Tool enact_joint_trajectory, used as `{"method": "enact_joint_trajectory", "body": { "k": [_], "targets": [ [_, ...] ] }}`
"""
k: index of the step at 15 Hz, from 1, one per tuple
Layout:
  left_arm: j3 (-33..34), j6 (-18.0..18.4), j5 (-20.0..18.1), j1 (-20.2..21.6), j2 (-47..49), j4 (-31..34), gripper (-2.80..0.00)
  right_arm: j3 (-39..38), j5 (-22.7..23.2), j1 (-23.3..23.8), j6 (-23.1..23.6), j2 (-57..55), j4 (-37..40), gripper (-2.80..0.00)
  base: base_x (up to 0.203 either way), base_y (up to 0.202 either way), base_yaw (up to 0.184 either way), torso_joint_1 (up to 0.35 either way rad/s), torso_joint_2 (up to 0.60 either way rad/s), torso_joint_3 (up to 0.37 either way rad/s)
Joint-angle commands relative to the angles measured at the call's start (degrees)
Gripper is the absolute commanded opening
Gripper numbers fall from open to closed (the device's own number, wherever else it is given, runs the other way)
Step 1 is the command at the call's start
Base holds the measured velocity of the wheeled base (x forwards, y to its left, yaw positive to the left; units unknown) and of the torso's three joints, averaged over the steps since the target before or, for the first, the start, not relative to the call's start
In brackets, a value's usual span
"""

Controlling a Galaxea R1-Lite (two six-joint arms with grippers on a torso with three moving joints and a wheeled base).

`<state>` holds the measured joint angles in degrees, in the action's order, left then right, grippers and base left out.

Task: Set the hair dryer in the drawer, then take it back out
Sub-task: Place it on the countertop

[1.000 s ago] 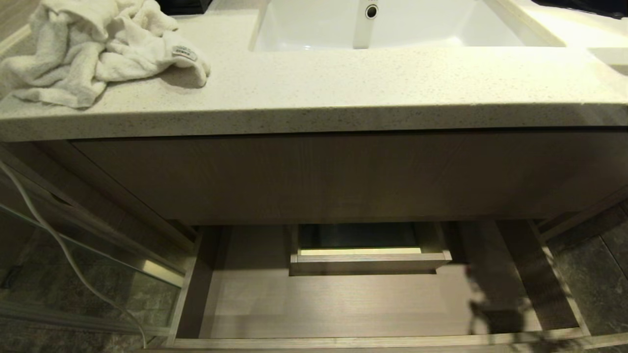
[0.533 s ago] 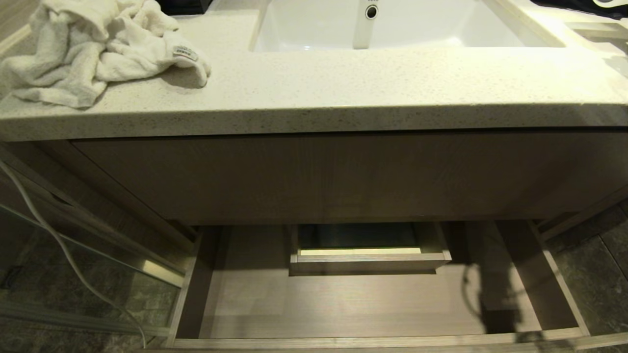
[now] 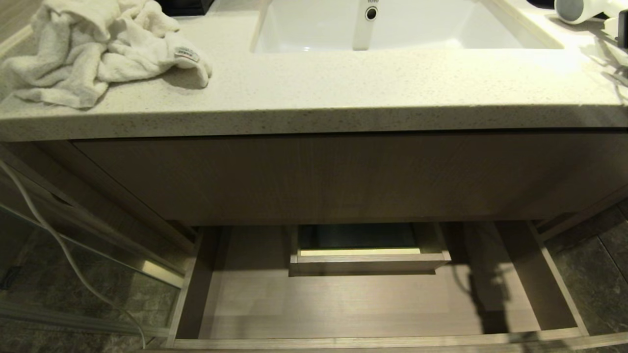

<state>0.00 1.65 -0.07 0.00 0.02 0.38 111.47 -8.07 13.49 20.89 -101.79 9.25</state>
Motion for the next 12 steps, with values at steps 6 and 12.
{"method": "enact_joint_trajectory", "body": {
  "k": [6,12],
  "targets": [
    [0.09,0.02,-0.01,0.0,0.06,-0.02,-2.8,-0.01,-0.19,-0.08,0.11,2.02,-0.67,0.0,0.0,0.0,0.0,0.0,0.0,0.0],
    [0.09,0.02,-0.01,0.0,0.06,-0.02,-2.8,-0.07,-0.1,-0.05,1.96,6.97,-0.73,0.0,0.0,0.0,0.0,0.0,0.0,0.0]
  ]
}}
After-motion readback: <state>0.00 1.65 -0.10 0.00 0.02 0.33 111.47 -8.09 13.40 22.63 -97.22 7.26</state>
